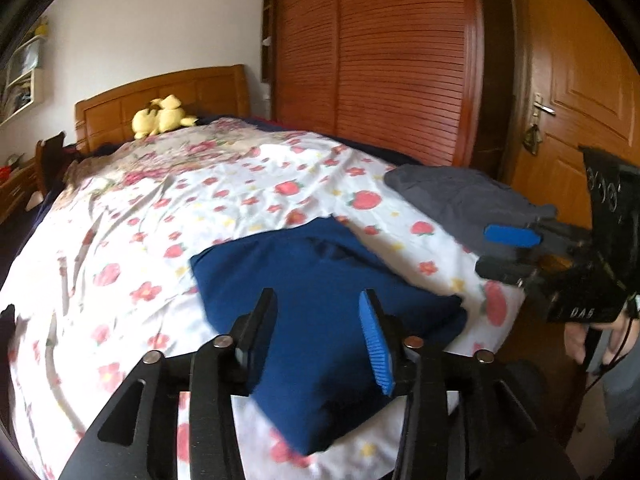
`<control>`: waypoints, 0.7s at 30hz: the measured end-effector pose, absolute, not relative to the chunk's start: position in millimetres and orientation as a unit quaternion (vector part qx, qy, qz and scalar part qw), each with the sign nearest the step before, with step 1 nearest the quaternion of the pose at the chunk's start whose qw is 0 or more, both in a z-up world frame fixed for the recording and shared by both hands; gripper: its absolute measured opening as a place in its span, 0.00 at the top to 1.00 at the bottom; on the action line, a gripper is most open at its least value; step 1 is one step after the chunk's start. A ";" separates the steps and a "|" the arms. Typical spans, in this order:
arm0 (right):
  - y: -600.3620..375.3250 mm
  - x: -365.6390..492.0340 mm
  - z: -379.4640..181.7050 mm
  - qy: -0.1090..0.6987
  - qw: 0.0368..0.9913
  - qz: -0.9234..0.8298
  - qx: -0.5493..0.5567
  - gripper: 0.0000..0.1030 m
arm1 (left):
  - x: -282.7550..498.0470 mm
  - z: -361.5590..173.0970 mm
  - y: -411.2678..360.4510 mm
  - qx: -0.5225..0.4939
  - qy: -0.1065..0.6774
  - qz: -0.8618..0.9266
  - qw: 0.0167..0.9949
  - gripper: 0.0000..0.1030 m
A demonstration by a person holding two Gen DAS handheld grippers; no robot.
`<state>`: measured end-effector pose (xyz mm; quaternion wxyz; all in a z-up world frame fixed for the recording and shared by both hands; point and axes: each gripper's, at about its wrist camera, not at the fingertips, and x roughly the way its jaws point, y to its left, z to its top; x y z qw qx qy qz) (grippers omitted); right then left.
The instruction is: Fold large clothes
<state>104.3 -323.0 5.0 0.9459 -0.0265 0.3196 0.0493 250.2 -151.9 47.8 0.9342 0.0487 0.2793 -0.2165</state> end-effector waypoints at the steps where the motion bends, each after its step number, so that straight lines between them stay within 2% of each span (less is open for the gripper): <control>1: -317.6 109.6 3.6 0.321 0.945 0.052 -0.029 0.41 | 249.7 44.0 -146.3 0.046 0.282 -0.212 0.935 0.54; 11: -279.8 153.9 -39.8 0.375 0.924 0.062 -0.039 0.41 | 238.7 26.4 -117.2 0.031 0.294 -0.169 0.940 0.53; 21: -272.5 165.0 -35.8 0.368 0.927 0.059 -0.032 0.41 | 237.4 11.8 -109.8 0.001 0.307 -0.151 0.940 0.52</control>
